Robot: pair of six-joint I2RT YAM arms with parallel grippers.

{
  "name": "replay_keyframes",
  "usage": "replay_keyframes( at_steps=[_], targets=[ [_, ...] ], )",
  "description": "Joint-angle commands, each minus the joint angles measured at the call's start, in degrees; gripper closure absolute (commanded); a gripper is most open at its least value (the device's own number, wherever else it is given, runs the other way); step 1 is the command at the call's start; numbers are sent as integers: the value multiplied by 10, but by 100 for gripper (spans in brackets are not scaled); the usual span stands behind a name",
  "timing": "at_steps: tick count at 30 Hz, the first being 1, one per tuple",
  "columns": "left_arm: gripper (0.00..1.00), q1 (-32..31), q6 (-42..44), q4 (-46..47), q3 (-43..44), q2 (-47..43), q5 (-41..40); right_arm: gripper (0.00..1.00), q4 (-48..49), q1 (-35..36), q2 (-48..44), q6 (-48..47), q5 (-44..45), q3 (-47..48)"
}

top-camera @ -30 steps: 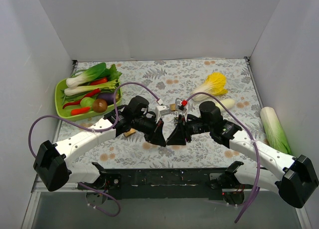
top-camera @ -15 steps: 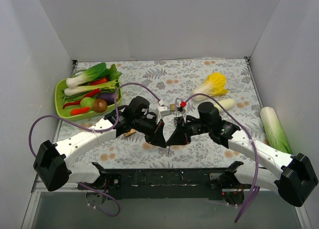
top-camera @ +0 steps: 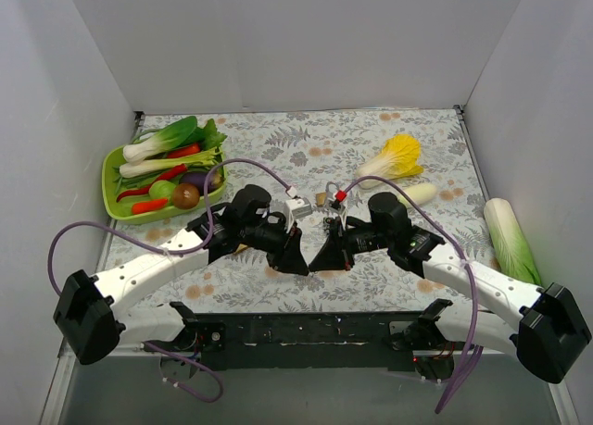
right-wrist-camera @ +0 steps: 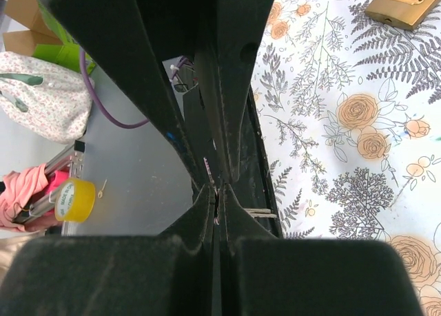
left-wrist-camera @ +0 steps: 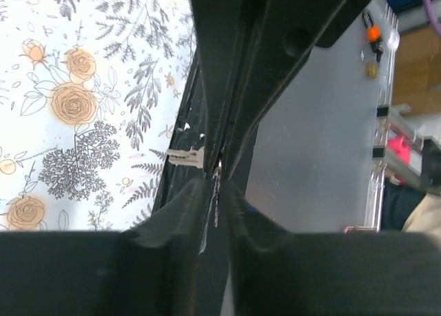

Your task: Unlock with the key

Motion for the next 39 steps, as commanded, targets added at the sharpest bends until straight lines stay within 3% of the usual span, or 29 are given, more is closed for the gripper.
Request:
replay_keyframes(
  at_steps=[1, 4, 5, 9, 15, 20, 26, 33, 39],
  targets=[
    [67, 3, -46, 87, -29, -60, -55, 99, 65, 5, -13, 35, -8, -17],
    [41, 3, -67, 129, -58, -80, -64, 99, 83, 5, -17, 53, 7, -26],
    [27, 3, -82, 136, -72, -94, -77, 99, 89, 5, -19, 56, 12, -27],
    [9, 4, -119, 176, -106, -132, -106, 99, 99, 5, -32, 63, 37, -34],
    [6, 8, -234, 267, -161, -192, -169, 99, 86, 5, -50, 41, 87, -35],
    [7, 8, -401, 193, -134, -196, -315, 99, 49, 11, -75, -22, 162, -22],
    [4, 8, -594, 167, -132, -181, -367, 99, 13, 49, -76, -141, 307, 12],
    [2, 8, -694, 139, -110, -141, -390, 99, 30, 134, -58, -256, 508, 43],
    [11, 8, -737, 142, -114, -146, -409, 99, 61, 200, -42, -335, 608, 44]
  ],
)
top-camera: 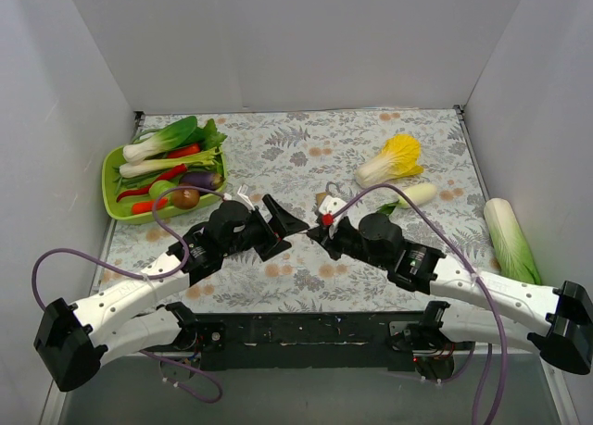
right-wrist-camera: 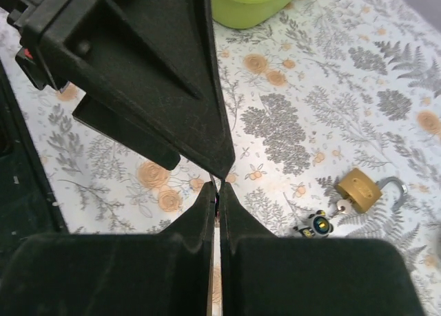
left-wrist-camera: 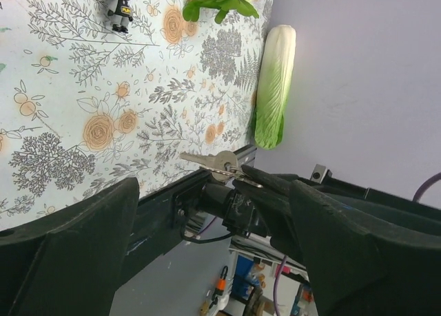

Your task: Unlock with the key

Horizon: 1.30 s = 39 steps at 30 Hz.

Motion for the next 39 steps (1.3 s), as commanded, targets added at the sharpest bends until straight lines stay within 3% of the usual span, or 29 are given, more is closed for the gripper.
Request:
replay_keyframes(
  at_steps=[1, 7, 16, 39],
  targets=[
    [14, 3, -101, -11, 19, -13, -33, 99, 56, 44, 13, -91, 129, 25],
    [21, 4, -141, 0, 8, -2, -34, 99, 88, 103, 32, -152, 202, 23],
    [46, 15, -147, -16, 27, 26, -24, 99, 117, 153, 49, -219, 274, 25],
    [74, 51, -178, 19, 38, 83, 96, 99, 160, 240, 131, -372, 372, 3]
  ],
)
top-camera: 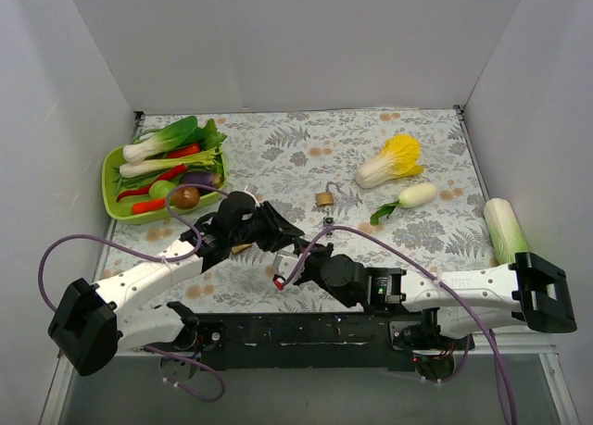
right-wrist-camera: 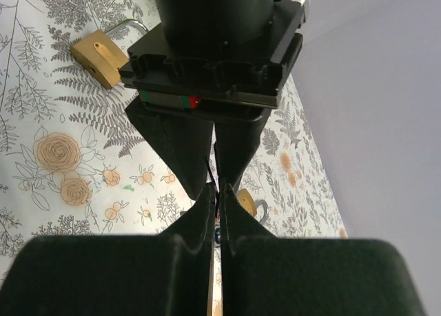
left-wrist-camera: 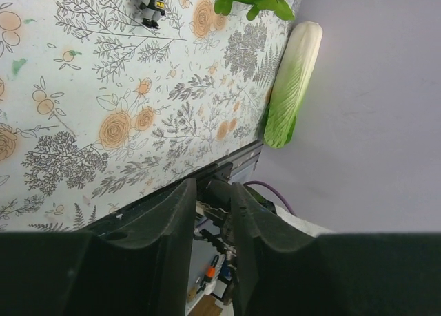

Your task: Unlock with the key

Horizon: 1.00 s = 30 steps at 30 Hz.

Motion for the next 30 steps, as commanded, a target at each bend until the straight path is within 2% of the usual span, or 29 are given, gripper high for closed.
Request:
replay_keyframes(
  at_steps=[1, 7, 11, 16, 20, 23, 24, 27, 30],
  targets=[
    [77, 6, -162, 5, 30, -1, 28, 99, 51, 16, 15, -37, 39, 1],
    [87, 10, -160, -7, 35, 0, 33, 99, 87, 37, 40, -79, 76, -10],
    [100, 15, -150, -15, 39, 3, 41, 99, 110, 48, 59, -107, 107, -15],
    [100, 25, -132, -32, 41, -2, 26, 99, 141, 54, 77, -133, 146, -23],
    [100, 39, -106, -52, 46, -16, -1, 99, 128, 54, 69, -88, 141, -18],
    [100, 52, -93, -55, 43, -31, -16, 77, 94, 52, 51, -52, 117, -14],
    [100, 60, -84, -52, 38, -37, -18, 63, 68, 51, 47, -20, 109, -11],
    [100, 75, -56, -40, 34, -42, -34, 33, 27, 40, 27, 53, 79, 0],
    [100, 86, -9, -36, 34, -52, -58, 28, -21, 22, -6, 106, 38, 2]
  ],
)
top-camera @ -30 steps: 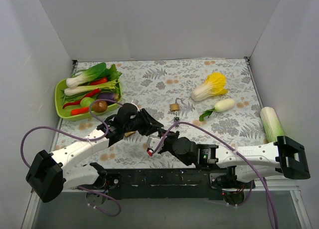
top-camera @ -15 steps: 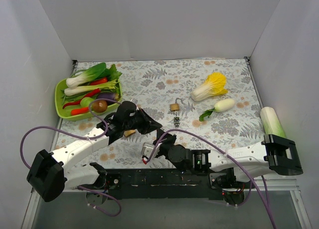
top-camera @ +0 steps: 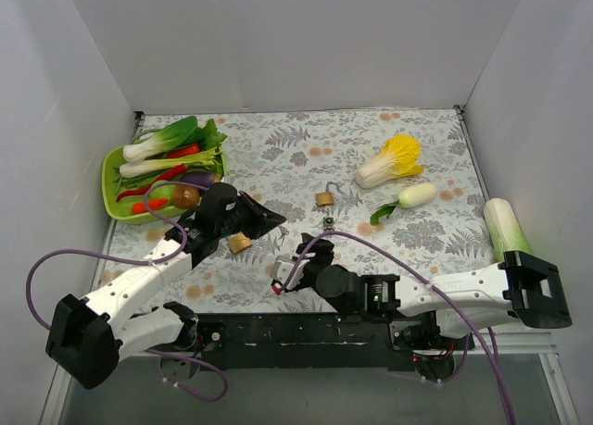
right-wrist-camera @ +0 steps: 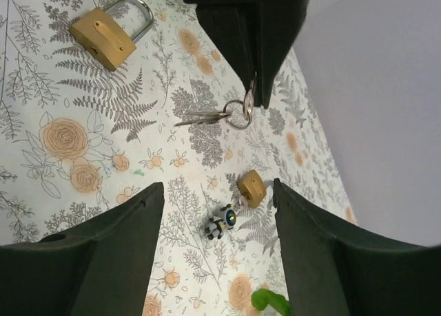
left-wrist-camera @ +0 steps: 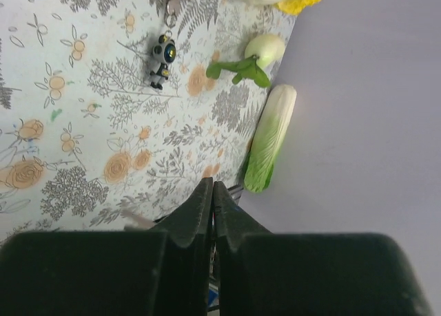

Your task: Unlock with the key

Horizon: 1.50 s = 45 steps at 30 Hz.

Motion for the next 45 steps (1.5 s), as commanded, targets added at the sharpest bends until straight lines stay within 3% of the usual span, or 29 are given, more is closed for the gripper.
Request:
replay_keyframes(
  at_steps=[1, 3, 8, 12, 15, 18, 21, 30, 41, 45],
  targets=[
    [100, 13, 23, 14, 16, -27, -51, 28, -67, -31, -57, 135, -57, 16],
    [100, 13, 56, 19, 20, -30, -60, 26, -82, -52, -95, 171, -86, 11],
    [100, 13, 171, 63, 19, -57, -63, 25, -115, -194, -184, 334, -299, 13],
    [100, 13, 231, 128, -12, -93, -41, 25, -116, -298, -196, 472, -445, 34],
    [100, 12, 256, 216, -41, -117, 5, 25, -54, -359, -190, 563, -629, 36],
    [100, 13, 261, 267, -61, -129, 43, 25, 54, -413, -180, 667, -745, 20],
    [100, 12, 261, 301, -68, -131, 82, 27, 139, -439, -164, 751, -807, 3],
    [100, 12, 266, 346, -77, -130, 132, 33, 169, -437, -115, 776, -843, 25],
    [100, 12, 257, 377, -78, -113, 184, 37, 179, -417, -72, 762, -831, 45],
    [100, 12, 256, 385, -80, -108, 193, 43, 177, -411, -59, 755, -824, 56]
  ],
)
